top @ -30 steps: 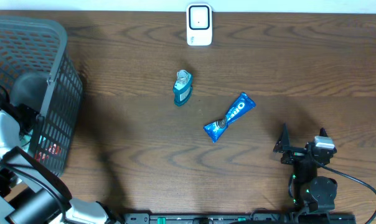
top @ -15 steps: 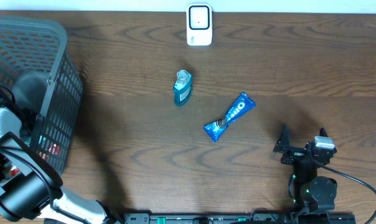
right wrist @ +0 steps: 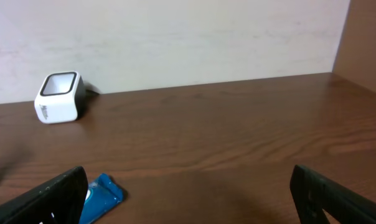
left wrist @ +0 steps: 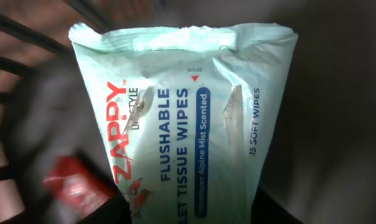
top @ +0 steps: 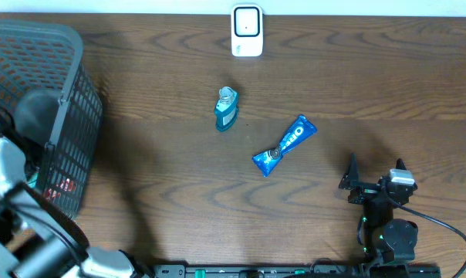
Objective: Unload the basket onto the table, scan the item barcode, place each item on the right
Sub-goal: 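Reach the left gripper into the basket and grasp the mint-green wipes pack, then carry the wipes pack out and place it below the bottle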
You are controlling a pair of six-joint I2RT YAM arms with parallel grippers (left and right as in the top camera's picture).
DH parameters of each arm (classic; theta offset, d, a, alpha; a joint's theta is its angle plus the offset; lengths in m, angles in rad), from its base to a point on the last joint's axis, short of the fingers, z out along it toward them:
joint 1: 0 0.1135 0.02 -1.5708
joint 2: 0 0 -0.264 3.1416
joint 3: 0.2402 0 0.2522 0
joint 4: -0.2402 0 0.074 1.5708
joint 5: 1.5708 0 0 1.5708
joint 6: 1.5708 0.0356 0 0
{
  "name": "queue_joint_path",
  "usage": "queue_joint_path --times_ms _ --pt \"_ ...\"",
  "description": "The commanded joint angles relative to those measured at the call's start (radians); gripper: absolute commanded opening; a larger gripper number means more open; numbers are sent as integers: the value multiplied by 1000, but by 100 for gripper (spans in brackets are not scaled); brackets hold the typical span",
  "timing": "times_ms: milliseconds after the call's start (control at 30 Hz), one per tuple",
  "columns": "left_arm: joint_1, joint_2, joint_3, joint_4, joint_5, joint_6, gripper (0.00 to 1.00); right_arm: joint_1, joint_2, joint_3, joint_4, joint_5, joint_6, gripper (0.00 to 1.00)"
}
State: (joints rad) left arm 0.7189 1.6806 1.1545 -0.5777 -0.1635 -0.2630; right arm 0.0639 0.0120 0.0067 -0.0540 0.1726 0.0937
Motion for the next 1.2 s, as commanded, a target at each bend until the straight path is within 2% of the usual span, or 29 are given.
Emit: queue_joint_path --times_ms 0,167,333,467,633,900,1033,1167 --pt "5 -193 16 3 -13 6 42 10 -5 -1 -3 4 -13 99" --pt "3 -491 34 -7 63 -24 42 10 -3 -1 -3 3 -13 99" --pt "-2 -766 43 -39 388 -59 42 10 -2 -1 -3 3 -13 99" --pt "-69 -952 43 -18 677 -130 42 10 -2 -1 -3 3 -13 99" --pt "-227 -1035 42 -28 857 -169 42 10 -2 -1 -3 3 -13 99" --pt "-567 -942 22 -107 844 -78 42 10 -2 -1 -3 3 -13 99" --pt "-768 -832 21 -154 695 -44 42 10 -2 -1 -3 3 -13 99" --pt "-990 -690 21 -198 472 -45 42 10 -2 -1 -3 3 -13 99"
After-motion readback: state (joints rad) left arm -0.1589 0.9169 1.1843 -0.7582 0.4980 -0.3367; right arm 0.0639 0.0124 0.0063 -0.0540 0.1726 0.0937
